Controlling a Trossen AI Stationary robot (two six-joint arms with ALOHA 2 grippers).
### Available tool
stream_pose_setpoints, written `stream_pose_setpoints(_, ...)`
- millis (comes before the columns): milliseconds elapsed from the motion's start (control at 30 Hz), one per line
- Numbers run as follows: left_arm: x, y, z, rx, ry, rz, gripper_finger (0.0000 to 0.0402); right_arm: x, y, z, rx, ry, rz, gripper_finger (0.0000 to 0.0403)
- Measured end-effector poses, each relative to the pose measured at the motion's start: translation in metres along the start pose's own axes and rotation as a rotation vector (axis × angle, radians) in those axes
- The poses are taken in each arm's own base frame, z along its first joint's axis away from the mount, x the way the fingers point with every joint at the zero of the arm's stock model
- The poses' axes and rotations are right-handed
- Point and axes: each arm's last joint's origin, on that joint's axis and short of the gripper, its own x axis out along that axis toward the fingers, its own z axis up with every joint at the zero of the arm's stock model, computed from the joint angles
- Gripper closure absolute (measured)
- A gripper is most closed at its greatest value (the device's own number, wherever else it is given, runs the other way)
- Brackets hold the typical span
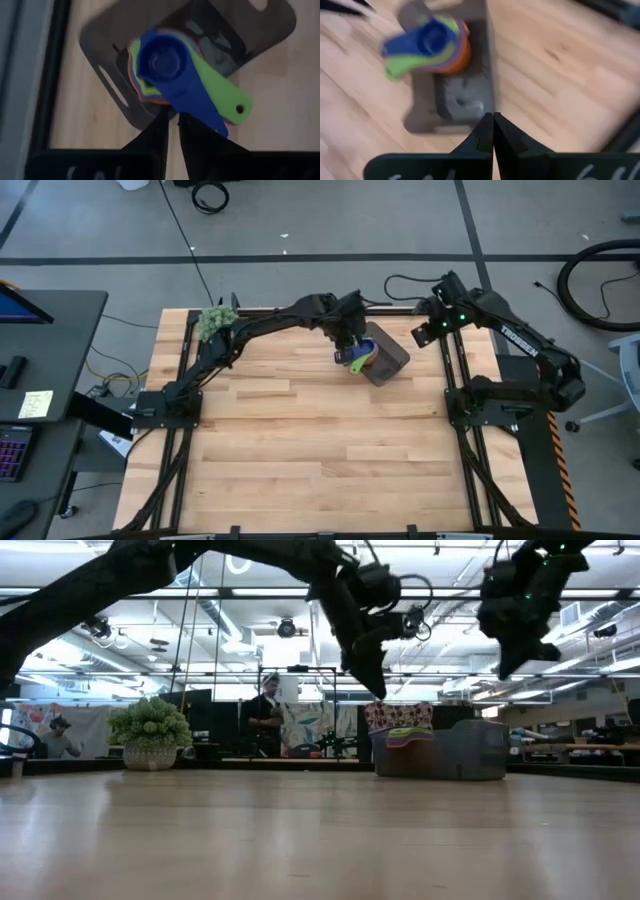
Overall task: Nest measuring cups in basket
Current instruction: Adjust the stack of measuring cups in the black bin
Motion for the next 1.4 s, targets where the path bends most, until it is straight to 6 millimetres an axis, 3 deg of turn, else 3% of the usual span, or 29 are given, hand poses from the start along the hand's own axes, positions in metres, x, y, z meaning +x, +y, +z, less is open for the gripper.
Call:
stream_pose_setpoints(167,0.006,0.003,-0.007,-0.062,0.030,-0.047,0.0369,0.009,0.015,0.011,-0.006,-0.063,0.046,0.0395)
stream_pose_setpoints(400,0.018,-0.014,-0.012,-0.064,0.119,-0.079,0.0391,0.035,0.021,0.023,-0.092,-0.023,-0.043,0.0395)
stream_pose_setpoints(667,0.028,-0.023,-0.015,-0.062,0.191,0.082,0.0398,0.045,0.013,0.029,-0.136,-0.023,-0.180,0.0395)
stream_pose_setpoints(1100,0.032,-0.023,-0.016,-0.081,0.184,0.017,0.0400,0.080,-0.002,0.025,-0.138,0.131,-0.180,0.0395)
stream_pose_setpoints(1400,0.053,-0.025,-0.026,-0.077,0.255,-0.010,0.0401,0.093,-0.004,0.027,-0.144,0.163,-0.161,0.0394)
